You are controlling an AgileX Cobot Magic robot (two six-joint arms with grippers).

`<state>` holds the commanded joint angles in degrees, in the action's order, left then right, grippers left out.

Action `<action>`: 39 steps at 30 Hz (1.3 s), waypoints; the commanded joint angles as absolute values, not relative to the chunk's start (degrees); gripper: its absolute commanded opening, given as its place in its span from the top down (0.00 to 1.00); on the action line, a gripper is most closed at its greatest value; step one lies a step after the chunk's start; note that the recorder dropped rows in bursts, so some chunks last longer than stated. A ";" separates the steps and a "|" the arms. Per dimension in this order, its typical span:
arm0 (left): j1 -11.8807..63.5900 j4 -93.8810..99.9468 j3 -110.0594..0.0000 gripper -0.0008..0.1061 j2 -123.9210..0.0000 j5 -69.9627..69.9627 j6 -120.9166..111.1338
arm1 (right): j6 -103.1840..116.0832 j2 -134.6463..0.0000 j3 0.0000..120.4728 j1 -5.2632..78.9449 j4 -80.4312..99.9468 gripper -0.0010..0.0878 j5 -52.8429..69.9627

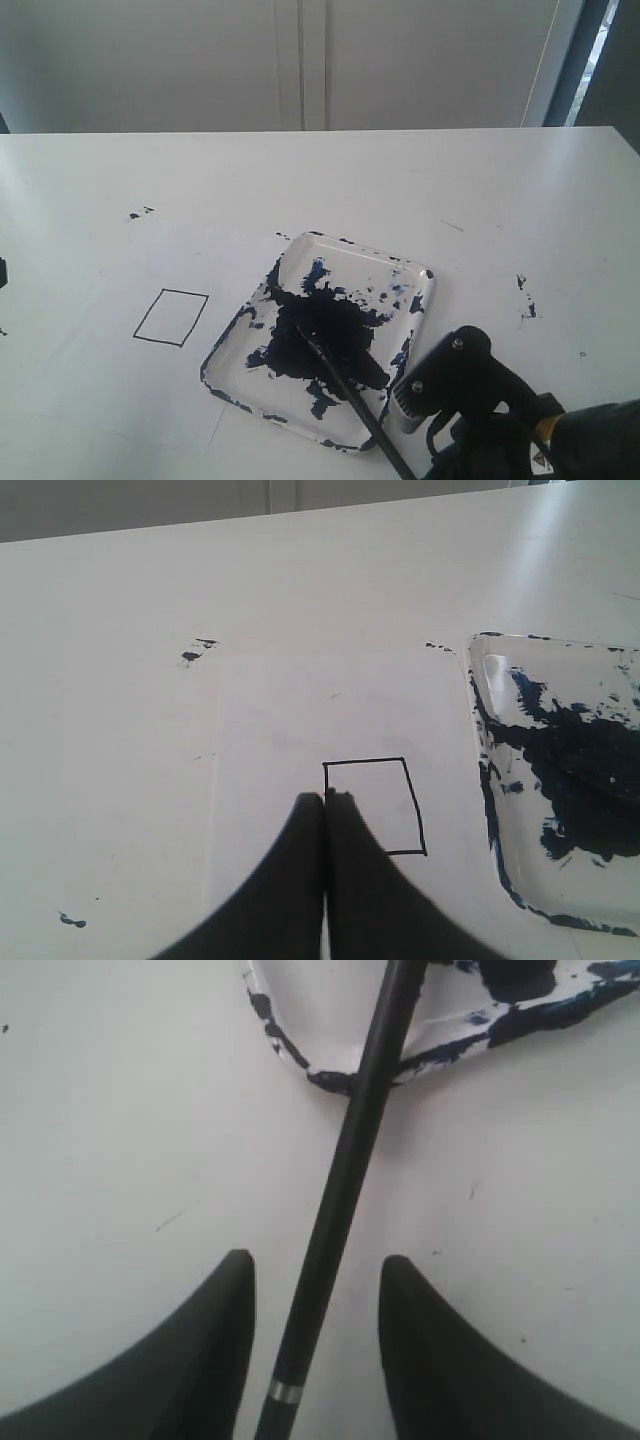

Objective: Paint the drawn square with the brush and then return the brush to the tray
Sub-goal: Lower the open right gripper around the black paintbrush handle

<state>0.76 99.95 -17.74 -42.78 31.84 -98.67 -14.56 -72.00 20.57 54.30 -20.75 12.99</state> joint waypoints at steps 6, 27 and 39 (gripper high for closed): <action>0.76 99.95 -17.74 0.99 -42.78 31.84 -98.67 | -14.56 -72.13 20.57 54.30 -20.86 0.55 14.66; 0.76 99.95 -17.74 0.99 -42.78 31.84 -98.67 | -13.89 -77.60 20.57 54.30 -20.86 0.77 14.48; 0.76 99.95 -17.74 0.99 -42.78 31.84 -98.67 | -10.03 -73.14 21.18 54.30 -20.75 0.99 14.44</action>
